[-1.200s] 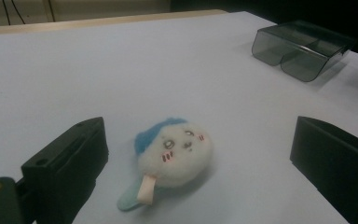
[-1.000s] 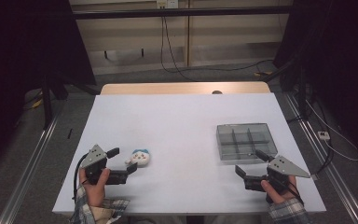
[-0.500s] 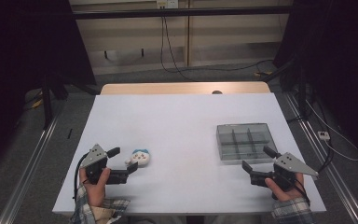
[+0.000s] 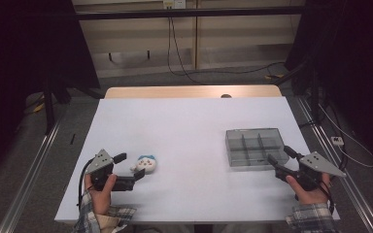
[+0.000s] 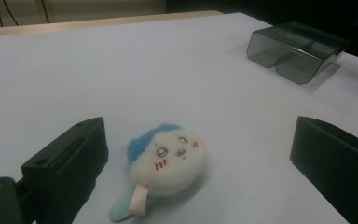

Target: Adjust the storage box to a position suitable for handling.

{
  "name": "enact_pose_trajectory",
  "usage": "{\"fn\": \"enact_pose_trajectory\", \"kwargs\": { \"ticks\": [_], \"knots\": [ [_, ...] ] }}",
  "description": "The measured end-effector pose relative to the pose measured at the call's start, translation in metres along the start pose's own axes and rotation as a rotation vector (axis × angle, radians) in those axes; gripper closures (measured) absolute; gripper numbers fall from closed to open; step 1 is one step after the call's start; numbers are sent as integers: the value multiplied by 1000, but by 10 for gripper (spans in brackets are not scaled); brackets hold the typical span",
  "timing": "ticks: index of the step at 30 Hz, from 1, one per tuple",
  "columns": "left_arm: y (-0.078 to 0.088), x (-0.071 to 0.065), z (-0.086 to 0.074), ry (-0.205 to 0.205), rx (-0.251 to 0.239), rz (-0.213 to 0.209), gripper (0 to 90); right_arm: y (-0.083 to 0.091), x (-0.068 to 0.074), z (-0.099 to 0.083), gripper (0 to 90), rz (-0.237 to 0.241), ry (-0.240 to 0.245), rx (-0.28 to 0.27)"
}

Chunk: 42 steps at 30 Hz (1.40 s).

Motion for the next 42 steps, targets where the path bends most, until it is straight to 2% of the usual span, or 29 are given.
{"fn": "enact_pose_trajectory", "kwargs": {
  "ticks": [1, 2, 3, 4, 5, 6, 7, 8, 11, 12, 13, 16, 17, 18, 30, 34, 42],
  "knots": [
    [0, 0, 0, -1, 0, -3, 38, 0, 0, 0, 371, 0, 0, 0],
    [-1, 0, 0, 1, -1, -4, 38, -1, -5, 0, 459, -15, -21, 6],
    [-1, -1, 0, 0, -1, -4, 38, -1, -5, 0, 459, -15, -21, 6],
    [-1, -1, 0, -1, -1, -5, 38, -1, -11, -1, 542, -38, -29, 19],
    [-1, -1, 1, 0, -1, -4, 38, -1, -11, -1, 542, -38, -29, 19],
    [-1, -1, 1, -1, 1, -4, 38, -1, -18, -1, 601, -64, -41, 26],
    [-2, -2, 1, -3, 2, -3, 38, -1, -18, -1, 601, -64, -41, 26],
    [-2, -2, 1, -3, 3, -7, 39, -1, -23, 0, 650, -96, -26, 45],
    [-3, -3, 1, -4, 8, -11, 38, -2, -29, 0, 692, -102, -28, 51],
    [-3, -3, 1, -4, 9, -12, 38, -3, -33, 0, 740, -115, -36, 64],
    [-4, -3, 1, -6, 11, -12, 38, -3, -33, 0, 740, -115, -36, 64],
    [-4, -4, 1, -9, 15, -16, 38, -7, -40, 1, 831, -118, -53, 89],
    [-4, -4, 1, -9, 15, -16, 38, -7, -40, 1, 831, -118, -53, 89],
    [-5, -4, 1, -11, 16, -16, 38, -8, -44, 2, 879, -119, -72, 95],
    [-6, -5, 1, -14, 22, -20, 38, -23, -60, 0, 900, -150, -93, 154],
    [-6, -5, 0, -13, 24, -20, 38, -28, -63, -3, 900, -142, -110, 179],
    [-7, -6, 0, -14, 26, -19, 38, -38, -68, -6, 900, -140, -113, 226]
  ]
}}
Point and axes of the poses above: each handheld gripper's, and its own axes: y roughly backward along the jaws, z roughly out of its top, x roughly to its left, the point moved 1 cm from there along -y, roughly forward along the jaws, and after that the axes turned 2 degrees about -z, right-handed, at the moved point
